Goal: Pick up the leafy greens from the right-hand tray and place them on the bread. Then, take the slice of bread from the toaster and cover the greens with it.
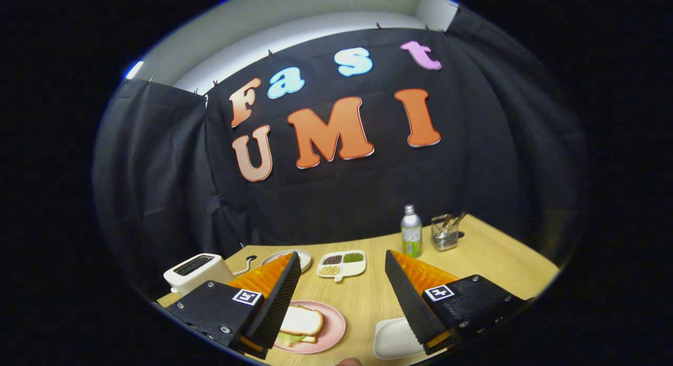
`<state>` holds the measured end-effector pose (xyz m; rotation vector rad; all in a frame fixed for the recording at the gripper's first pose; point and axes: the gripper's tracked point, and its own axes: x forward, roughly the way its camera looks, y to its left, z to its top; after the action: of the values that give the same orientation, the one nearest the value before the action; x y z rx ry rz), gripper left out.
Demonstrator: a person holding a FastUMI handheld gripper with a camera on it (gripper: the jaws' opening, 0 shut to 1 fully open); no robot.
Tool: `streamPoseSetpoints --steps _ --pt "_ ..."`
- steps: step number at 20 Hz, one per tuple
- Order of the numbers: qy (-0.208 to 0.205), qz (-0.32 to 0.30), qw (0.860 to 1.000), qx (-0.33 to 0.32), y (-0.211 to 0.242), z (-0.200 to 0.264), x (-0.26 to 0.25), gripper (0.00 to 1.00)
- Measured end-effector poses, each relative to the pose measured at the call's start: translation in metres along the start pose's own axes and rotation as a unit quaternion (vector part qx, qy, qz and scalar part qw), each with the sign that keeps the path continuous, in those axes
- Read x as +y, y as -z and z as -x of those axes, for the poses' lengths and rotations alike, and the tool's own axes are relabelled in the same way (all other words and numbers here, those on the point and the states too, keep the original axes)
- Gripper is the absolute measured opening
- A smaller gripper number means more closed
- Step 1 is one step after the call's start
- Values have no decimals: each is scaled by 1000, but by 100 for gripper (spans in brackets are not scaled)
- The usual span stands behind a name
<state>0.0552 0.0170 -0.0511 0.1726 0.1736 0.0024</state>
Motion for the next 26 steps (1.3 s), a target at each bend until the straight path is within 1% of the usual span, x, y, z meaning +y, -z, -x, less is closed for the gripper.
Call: streamPoseSetpoints --steps 3,6,10,15,17,22,26 --pt "23 30 998 -47 -20 28 -11 98" --pt "52 60 994 -77 -27 45 -26 98" --pt "80 67 991 -79 -25 56 -39 98" --pt "98 90 988 -83 -27 58 -44 98" --pt "101 93 987 -85 -31 59 -44 98" --pt "81 102 986 -102 -39 63 -30 98" --pt "81 115 985 -101 -40 63 -27 98"
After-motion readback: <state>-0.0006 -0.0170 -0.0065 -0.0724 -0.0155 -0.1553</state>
